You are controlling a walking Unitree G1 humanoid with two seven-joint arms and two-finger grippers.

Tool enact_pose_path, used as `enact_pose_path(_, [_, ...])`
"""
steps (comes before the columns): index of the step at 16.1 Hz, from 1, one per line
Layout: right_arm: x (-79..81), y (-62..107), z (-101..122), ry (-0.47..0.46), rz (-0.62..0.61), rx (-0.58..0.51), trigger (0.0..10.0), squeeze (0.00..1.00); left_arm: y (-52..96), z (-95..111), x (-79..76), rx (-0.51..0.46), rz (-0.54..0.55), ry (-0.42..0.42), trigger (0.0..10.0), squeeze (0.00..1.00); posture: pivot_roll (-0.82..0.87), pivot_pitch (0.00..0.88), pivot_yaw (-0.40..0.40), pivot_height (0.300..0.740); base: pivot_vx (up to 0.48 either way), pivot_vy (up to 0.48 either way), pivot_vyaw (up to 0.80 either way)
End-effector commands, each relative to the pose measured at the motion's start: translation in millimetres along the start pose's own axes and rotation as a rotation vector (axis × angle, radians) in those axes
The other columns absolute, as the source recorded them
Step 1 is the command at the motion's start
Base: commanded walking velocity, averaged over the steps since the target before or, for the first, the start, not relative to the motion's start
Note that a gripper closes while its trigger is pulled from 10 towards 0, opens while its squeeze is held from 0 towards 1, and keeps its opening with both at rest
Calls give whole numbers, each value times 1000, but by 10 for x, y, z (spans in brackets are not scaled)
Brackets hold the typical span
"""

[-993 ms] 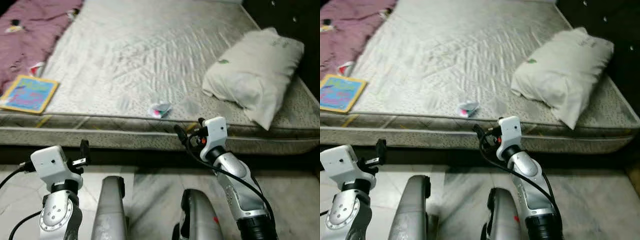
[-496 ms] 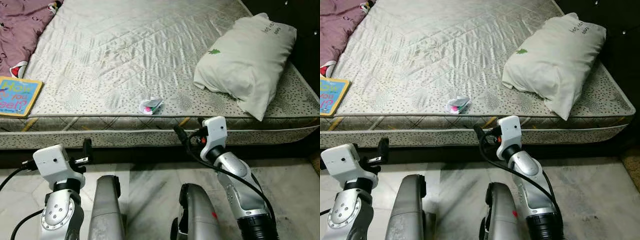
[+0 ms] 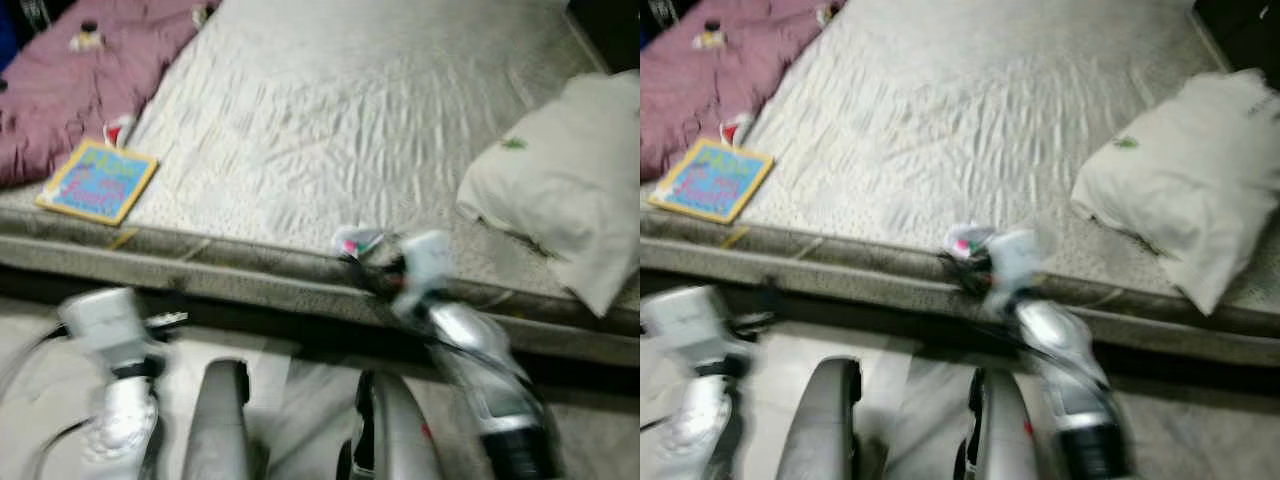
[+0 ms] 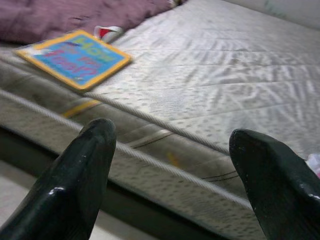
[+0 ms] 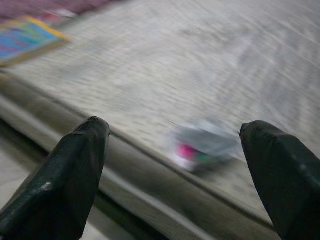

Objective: Clean up the room

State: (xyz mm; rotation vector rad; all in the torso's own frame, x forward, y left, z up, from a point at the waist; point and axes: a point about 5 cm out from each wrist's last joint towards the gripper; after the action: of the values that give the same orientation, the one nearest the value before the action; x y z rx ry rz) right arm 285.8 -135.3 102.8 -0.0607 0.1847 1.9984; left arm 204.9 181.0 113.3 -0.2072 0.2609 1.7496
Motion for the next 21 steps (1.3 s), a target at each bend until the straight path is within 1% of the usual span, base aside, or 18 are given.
enact_pose_path(1, [90, -57, 72, -13, 26, -29, 10000, 0, 4, 23, 79, -3, 31, -15, 10000, 0, 114, 146, -63, 562, 334, 0, 0])
enact_pose_path(2, [88, -57, 73, -14, 26, -30, 10000, 0, 2, 16, 78, 3, 31, -15, 10000, 0, 113, 147, -63, 562, 326, 0, 0])
enact_pose_path(6, [98, -66, 75, -15, 34, -30, 10000, 0, -9, 0, 86, 16, 38, -15, 10000, 0, 113, 150, -64, 562, 0, 0, 0])
enact_pose_path(10, [98, -71, 72, -22, 38, -30, 10000, 0, -16, -4, 88, 20, 41, -13, 10000, 0, 112, 154, -64, 522, 0, 0, 0])
enact_pose_path(15, [115, -92, 59, -21, 63, -17, 10000, 0, -32, 4, 93, 19, 44, -12, 10000, 0, 115, 162, -63, 517, 0, 0, 0])
enact_pose_path(16, [130, -86, 60, 0, 73, -17, 10000, 0, -25, 21, 104, 10, 54, -12, 10000, 0, 115, 166, -59, 512, 0, 0, 0])
enact_pose_path(17, [138, -83, 69, -2, 73, -22, 10000, 0, -20, 40, 113, 5, 61, -13, 10000, 0, 118, 170, -55, 502, 0, 0, 0])
enact_pose_path(18, [147, -116, 82, -3, 80, -27, 10000, 0, -30, 79, 127, -9, 68, -27, 10000, 0, 127, 178, -51, 493, 0, 0, 0])
enact_pose_path(20, [160, -200, 73, 47, 89, -22, 10000, 0, -10, 136, 128, -30, 69, -60, 10000, 0, 161, 184, -54, 489, 0, 0, 0])
enact_pose_path(21, [166, -281, 78, 71, 101, -25, 10000, 0, 21, 167, 125, -38, 76, -71, 10000, 0, 179, 192, -60, 489, 0, 0, 0])
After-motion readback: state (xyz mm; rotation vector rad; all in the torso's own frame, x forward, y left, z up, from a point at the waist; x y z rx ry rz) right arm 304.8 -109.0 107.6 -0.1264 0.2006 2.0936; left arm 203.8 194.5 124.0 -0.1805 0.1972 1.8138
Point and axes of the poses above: a point about 5 cm out from each wrist's last joint towards the gripper, its own y axis pointing back from the gripper into the wrist, its own z axis along the axis of the wrist's last joint, x = y × z, and after that the axes turned 7 degrees about y, right-handed
